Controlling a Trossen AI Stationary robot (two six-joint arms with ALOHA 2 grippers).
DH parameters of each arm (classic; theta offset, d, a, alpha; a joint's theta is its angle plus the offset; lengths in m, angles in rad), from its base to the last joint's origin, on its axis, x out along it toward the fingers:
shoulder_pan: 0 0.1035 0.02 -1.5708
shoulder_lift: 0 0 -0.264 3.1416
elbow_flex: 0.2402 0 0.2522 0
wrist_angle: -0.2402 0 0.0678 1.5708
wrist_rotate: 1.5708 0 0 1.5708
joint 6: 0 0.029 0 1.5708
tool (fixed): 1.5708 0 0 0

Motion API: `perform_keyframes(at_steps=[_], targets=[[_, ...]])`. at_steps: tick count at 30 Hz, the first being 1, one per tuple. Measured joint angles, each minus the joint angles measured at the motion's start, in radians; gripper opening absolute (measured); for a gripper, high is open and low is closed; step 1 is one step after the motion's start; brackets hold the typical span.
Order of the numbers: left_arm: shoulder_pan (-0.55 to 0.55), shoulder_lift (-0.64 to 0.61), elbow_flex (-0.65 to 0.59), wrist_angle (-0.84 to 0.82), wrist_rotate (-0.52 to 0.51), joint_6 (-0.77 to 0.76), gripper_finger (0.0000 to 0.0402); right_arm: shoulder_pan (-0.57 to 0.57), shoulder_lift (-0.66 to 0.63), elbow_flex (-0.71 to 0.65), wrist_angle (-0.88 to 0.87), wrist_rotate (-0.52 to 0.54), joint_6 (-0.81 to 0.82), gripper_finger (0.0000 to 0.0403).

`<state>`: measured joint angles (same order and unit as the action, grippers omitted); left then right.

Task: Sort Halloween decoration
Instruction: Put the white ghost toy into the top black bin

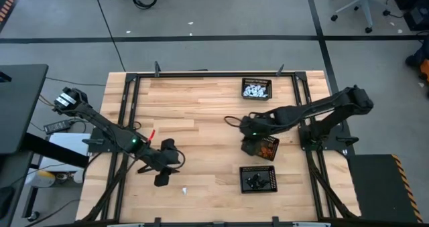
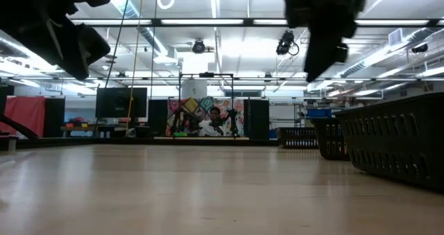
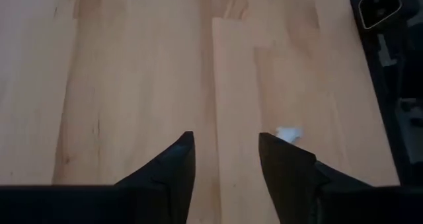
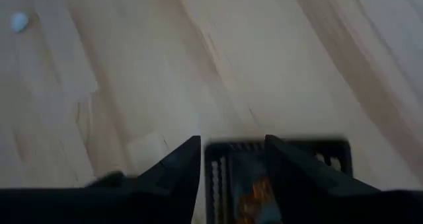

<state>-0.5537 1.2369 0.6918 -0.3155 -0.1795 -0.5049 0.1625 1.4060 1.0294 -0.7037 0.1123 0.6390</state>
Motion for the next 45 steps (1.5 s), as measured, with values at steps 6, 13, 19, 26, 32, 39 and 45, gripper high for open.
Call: perform_keyframes(at_steps=[6, 13, 19, 26, 32, 39, 45], targets=[[-0.016, 0.010, 0.000, 0.013, -0.001, 0.019, 0.0214, -0.001, 0.151, 0.182, -0.002, 0.035, -0.078, 0.0172], [-0.067, 0.126, 0.001, 0.196, 0.048, 0.052, 0.0224, -0.001, 0.194, 0.249, -0.018, 0.078, -0.146, 0.0172], [-0.123, 0.230, 0.000, 0.319, 0.055, 0.033, 0.0224, -0.005, 0.174, 0.249, -0.099, 0.132, -0.146, 0.0172], [-0.153, 0.354, 0.000, 0.405, 0.016, 0.097, 0.0224, -0.009, 0.167, 0.249, -0.098, 0.131, -0.163, 0.0172], [-0.142, 0.420, 0.000, 0.425, -0.009, 0.098, 0.0224, 0.002, 0.167, 0.249, -0.097, 0.126, -0.147, 0.0172], [-0.146, 0.474, 0.002, 0.457, 0.022, 0.109, 0.0224, 0.004, 0.167, 0.249, -0.093, 0.123, -0.141, 0.0172], [-0.144, 0.488, 0.002, 0.486, 0.018, 0.110, 0.0214, 0.004, 0.167, 0.249, -0.090, 0.122, -0.133, 0.0172]])
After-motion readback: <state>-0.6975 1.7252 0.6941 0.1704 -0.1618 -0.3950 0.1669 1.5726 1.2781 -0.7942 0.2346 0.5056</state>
